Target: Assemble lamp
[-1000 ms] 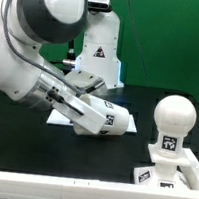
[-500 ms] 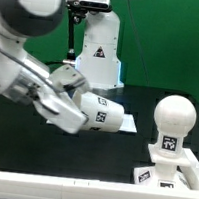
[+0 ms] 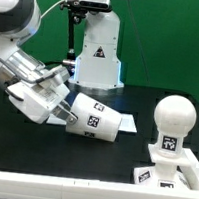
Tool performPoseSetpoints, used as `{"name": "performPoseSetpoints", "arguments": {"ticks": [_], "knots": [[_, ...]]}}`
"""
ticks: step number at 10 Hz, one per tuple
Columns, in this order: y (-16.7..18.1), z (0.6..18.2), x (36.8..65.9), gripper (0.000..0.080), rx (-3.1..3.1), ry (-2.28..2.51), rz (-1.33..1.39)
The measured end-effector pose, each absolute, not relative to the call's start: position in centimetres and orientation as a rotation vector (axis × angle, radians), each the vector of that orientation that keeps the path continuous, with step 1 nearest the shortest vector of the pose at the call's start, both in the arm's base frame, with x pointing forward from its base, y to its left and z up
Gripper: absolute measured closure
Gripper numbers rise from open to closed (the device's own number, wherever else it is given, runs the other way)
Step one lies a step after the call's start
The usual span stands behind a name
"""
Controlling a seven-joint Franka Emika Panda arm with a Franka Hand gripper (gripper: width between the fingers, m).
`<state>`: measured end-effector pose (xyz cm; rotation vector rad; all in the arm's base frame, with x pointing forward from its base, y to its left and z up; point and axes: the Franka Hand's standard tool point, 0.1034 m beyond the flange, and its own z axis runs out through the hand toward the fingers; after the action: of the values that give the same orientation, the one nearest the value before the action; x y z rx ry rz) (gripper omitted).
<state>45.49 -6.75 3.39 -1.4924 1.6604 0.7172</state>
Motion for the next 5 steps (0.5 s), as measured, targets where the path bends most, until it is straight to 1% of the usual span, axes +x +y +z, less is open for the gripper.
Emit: {"name": "performPoseSetpoints", "arguments": {"ticks": [2,3,4,5], "knots": [[-8.8,3.5,45.2,0.0758,-1.287,1.811,0.657],[-9.3,3.0,44.7,0.0758,-1.17,1.888,0.6],[-9.2,2.8,44.2,0.0758,-1.075,1.91,0.508],[-9.0,2.8,43.9,0.0758,-1.057,1.91,0.476]]}}
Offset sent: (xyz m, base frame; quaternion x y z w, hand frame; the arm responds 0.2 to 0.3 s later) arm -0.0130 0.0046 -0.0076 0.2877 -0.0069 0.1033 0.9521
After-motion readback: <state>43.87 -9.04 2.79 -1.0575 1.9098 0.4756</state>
